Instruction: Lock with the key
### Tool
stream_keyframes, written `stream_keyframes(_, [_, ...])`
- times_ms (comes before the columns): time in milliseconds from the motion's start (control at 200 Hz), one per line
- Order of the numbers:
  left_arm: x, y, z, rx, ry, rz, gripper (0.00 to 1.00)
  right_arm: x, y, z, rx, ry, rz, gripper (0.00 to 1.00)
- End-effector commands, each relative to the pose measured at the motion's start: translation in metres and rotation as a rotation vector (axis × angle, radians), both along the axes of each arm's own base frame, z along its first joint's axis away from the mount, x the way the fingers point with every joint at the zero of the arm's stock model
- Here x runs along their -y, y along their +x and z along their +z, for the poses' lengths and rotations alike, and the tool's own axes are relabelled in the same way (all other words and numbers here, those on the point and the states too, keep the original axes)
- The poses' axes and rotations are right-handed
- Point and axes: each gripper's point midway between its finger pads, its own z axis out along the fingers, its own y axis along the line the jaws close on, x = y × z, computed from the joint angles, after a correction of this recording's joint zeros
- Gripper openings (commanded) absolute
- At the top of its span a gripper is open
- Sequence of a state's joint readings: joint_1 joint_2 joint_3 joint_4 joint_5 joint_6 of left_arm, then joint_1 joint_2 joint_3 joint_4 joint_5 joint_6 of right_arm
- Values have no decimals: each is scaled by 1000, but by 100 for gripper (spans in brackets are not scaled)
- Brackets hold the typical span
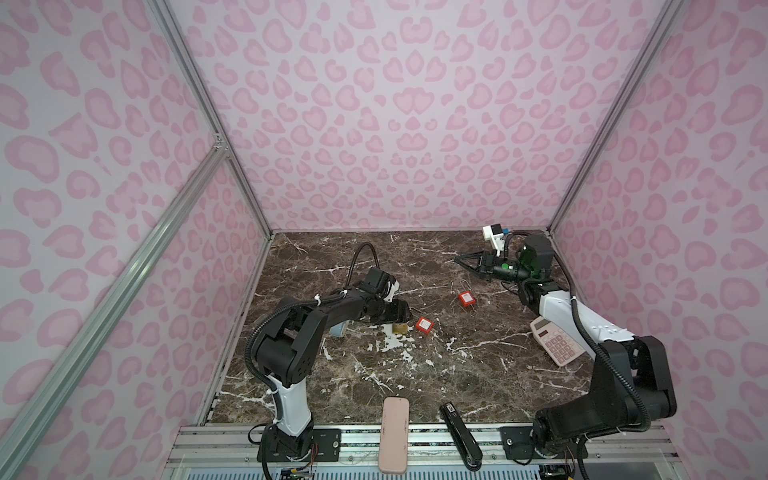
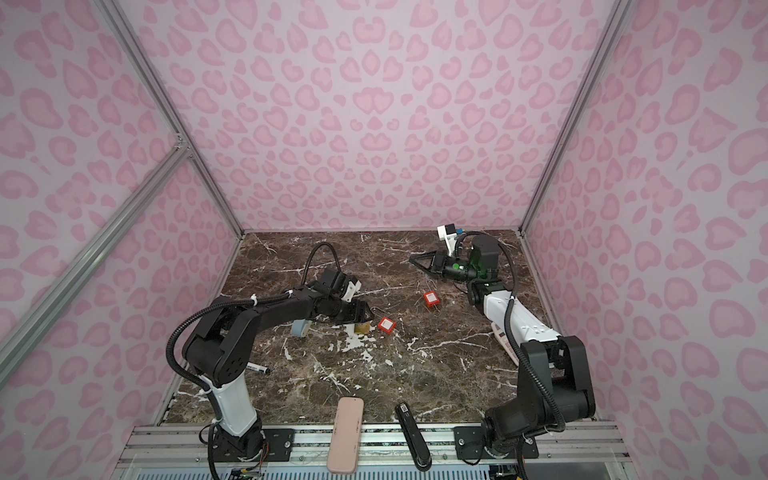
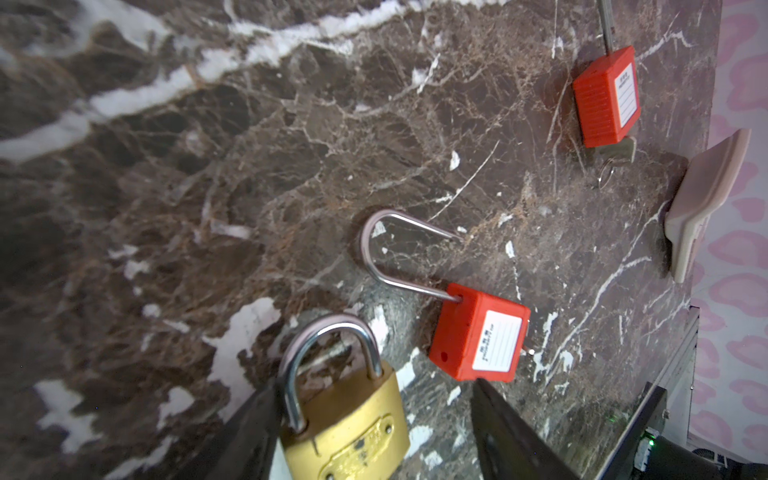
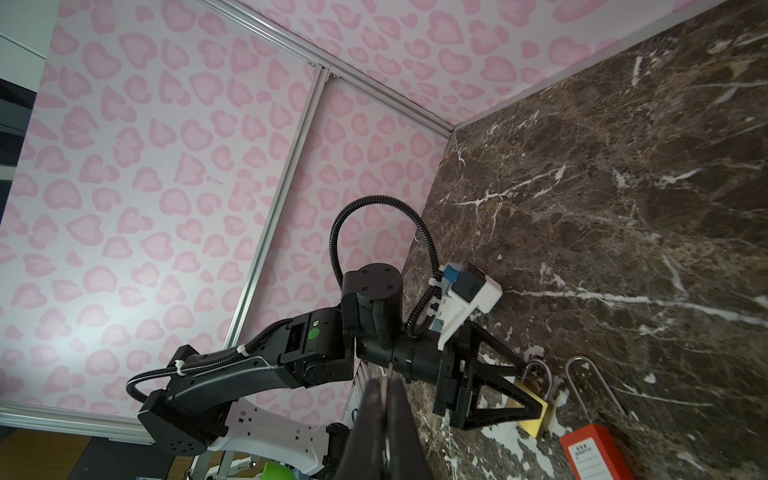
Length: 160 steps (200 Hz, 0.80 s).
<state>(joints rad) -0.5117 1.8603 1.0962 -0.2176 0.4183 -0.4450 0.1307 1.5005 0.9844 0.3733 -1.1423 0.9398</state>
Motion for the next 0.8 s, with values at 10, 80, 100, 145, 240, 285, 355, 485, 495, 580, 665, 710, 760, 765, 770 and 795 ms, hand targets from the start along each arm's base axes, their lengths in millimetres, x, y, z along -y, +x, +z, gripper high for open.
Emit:
stream_keyframes(10, [-4,1,2,5,18,15,74,1,0,-12,11,-76,-15,0])
stream_keyframes(80, [-5,2,6,12,15,24,74,0,-4,-29,6,-203,-21,0])
stream_keyframes(100, [-6,1,8,12,15,26,74,-1,-6,-34,15,-256,-18,0])
stream_keyframes(145, [-8,1,12,13,14,38,74,-4,-13,-45,44,-392,-6,0])
stream_keyframes(240, [-15,1,24,14,-12,64,74,-12,-25,-67,156,-667,22,0])
stream_keyframes(285, [-18,2,32,19,-32,75,74,-17,-31,-77,216,-762,33,0])
stream_keyframes(355, [-24,4,48,36,-59,94,74,-25,-39,-89,325,-878,40,0])
stream_keyframes(485, [-44,3,63,36,-97,145,74,-55,-61,-95,595,-1016,99,0])
stream_keyframes(495, [-46,3,64,37,-99,152,74,-58,-63,-95,623,-1028,108,0])
stream_keyframes(580, [-63,-3,69,42,-114,190,74,-77,-77,-100,813,-1113,156,0])
stream_keyframes(665, [-76,-10,83,63,-83,215,74,-90,-83,-106,921,-1136,169,0])
stream_keyframes(710, [-80,-16,91,73,-72,220,74,-95,-84,-112,955,-1143,168,0])
stream_keyframes(760, [-86,-21,102,103,-61,232,74,-97,-82,-120,982,-1172,138,0])
stream_keyframes(765, [-87,-22,103,104,-60,234,74,-97,-82,-121,985,-1175,136,0])
stream_keyframes(770, [-88,-22,104,107,-59,237,74,-97,-83,-122,989,-1176,136,0])
stream_keyframes(795, [-91,-24,108,120,-55,244,75,-98,-82,-126,1005,-1188,126,0])
